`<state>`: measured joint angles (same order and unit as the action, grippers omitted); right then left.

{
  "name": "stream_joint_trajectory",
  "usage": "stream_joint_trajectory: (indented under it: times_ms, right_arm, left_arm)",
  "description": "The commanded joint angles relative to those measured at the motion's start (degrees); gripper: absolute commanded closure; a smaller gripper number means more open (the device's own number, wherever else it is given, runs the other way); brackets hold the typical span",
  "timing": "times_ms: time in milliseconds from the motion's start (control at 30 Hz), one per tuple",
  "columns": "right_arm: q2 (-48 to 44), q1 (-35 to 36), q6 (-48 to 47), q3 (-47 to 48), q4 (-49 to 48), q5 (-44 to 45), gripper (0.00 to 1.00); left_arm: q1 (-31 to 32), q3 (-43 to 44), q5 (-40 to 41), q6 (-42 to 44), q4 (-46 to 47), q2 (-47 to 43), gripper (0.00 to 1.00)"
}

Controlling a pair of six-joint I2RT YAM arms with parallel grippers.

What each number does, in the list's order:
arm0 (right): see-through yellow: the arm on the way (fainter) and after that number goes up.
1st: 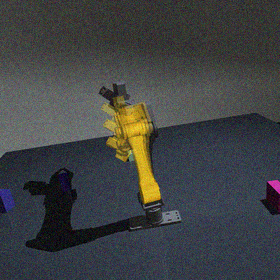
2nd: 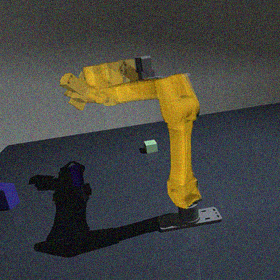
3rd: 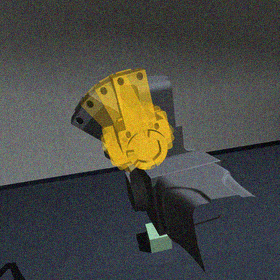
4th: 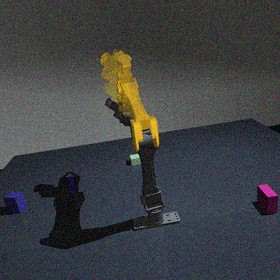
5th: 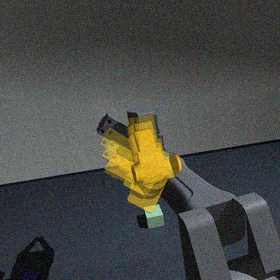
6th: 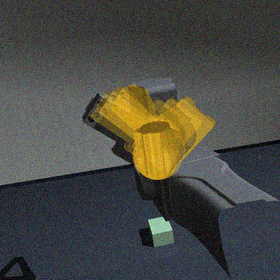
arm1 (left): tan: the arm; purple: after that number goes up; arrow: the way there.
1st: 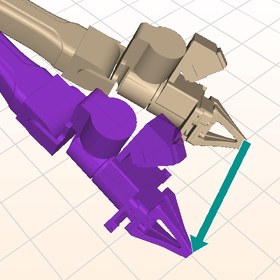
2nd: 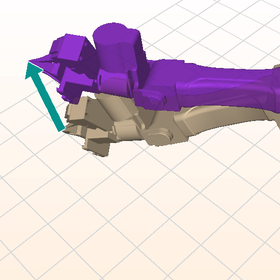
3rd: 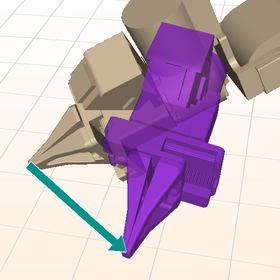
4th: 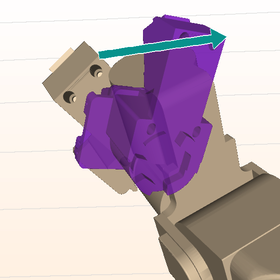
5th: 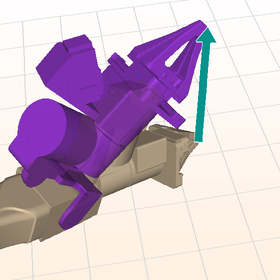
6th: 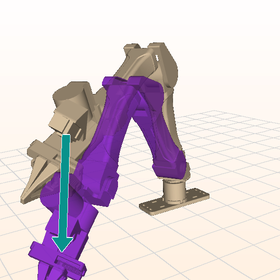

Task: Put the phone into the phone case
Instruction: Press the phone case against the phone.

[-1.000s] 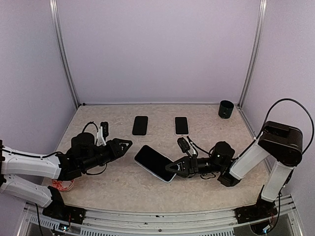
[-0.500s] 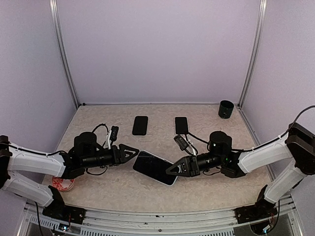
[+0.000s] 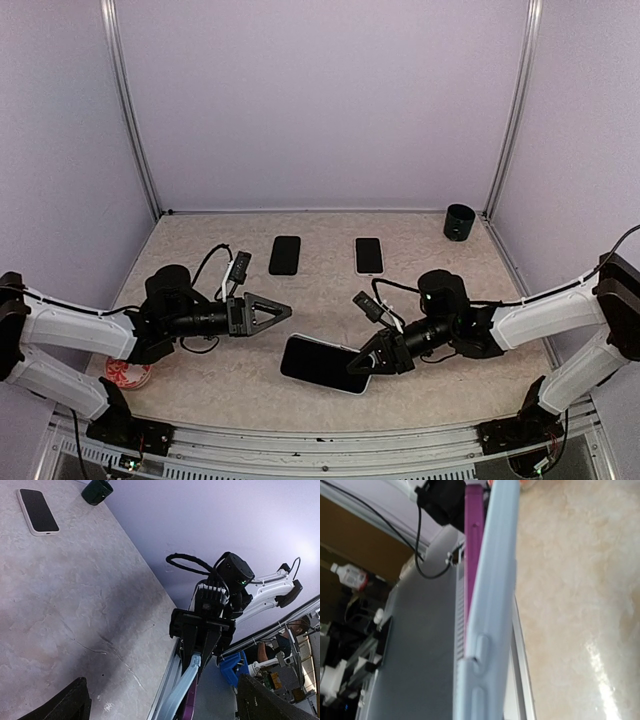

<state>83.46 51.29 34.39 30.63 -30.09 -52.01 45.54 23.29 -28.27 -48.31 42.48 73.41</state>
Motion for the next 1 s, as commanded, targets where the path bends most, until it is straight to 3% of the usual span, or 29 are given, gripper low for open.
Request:
stream_joint_trajectory:
  times_ms: [0, 567, 967]
  right_arm:
    - [-2.8, -0.4, -5.8, 3.8, 2.6, -2.9, 1.00]
    - [-4.1, -0.7, -12.7, 7.6, 12.3, -2.5, 1.00]
    - [-3.5, -2.9, -12.3, 7.3, 12.2, -2.8, 1.00]
  left_arm:
    - [-0.2, -0.1, -7.6, 2.4, 3.4, 1.5, 0.02]
    - [3.7, 3.5, -14.3, 4.3, 5.1, 8.5, 0.16]
    - [4.4, 3.0, -17.5, 3.3, 8.4, 9.3, 0.47]
